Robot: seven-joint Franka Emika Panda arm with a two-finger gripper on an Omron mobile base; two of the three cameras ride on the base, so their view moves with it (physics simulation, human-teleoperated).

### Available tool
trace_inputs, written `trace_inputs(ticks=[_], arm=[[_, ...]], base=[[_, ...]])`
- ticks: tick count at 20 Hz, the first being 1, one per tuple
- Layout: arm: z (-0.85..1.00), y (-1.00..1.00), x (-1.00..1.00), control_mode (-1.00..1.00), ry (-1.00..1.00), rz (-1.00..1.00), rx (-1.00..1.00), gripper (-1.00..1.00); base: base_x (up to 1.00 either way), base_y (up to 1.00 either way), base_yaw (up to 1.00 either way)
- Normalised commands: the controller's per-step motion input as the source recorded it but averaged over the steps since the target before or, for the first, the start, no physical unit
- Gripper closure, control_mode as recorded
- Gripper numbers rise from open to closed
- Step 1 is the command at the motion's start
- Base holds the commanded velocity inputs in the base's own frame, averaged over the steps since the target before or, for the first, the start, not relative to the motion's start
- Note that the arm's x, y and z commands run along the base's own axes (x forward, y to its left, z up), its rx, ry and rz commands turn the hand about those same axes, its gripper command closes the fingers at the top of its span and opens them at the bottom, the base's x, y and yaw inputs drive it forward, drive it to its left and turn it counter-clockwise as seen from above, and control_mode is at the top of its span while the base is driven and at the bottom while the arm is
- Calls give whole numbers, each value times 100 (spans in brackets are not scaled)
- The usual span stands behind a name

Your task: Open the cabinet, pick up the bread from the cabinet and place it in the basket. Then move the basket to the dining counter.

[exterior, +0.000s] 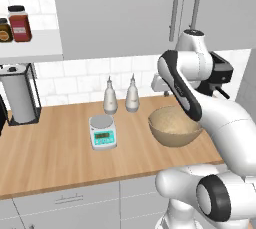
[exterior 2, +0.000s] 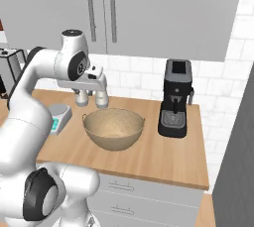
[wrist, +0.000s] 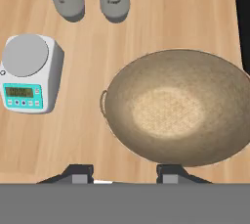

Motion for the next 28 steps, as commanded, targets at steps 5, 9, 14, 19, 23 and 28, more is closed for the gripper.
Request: trace_inputs(ticks=[5, 9, 14, 19, 23, 28], arm=[[0, 0, -54, -100, -21, 1, 0, -100], [41, 0, -28, -100, -52, -2, 0, -100], [99, -4, 2, -100, -37, -4, 2, -100], [100, -9, 1, -100, -8, -9, 4, -100], [90, -19, 30, -100, -11, -11, 0, -100], [77, -1, 53, -100, -32, -12, 0, -100]], base=[[0, 0, 0], [0, 0, 0], [0, 0, 0], [0, 0, 0], [0, 0, 0], [0, 0, 0]])
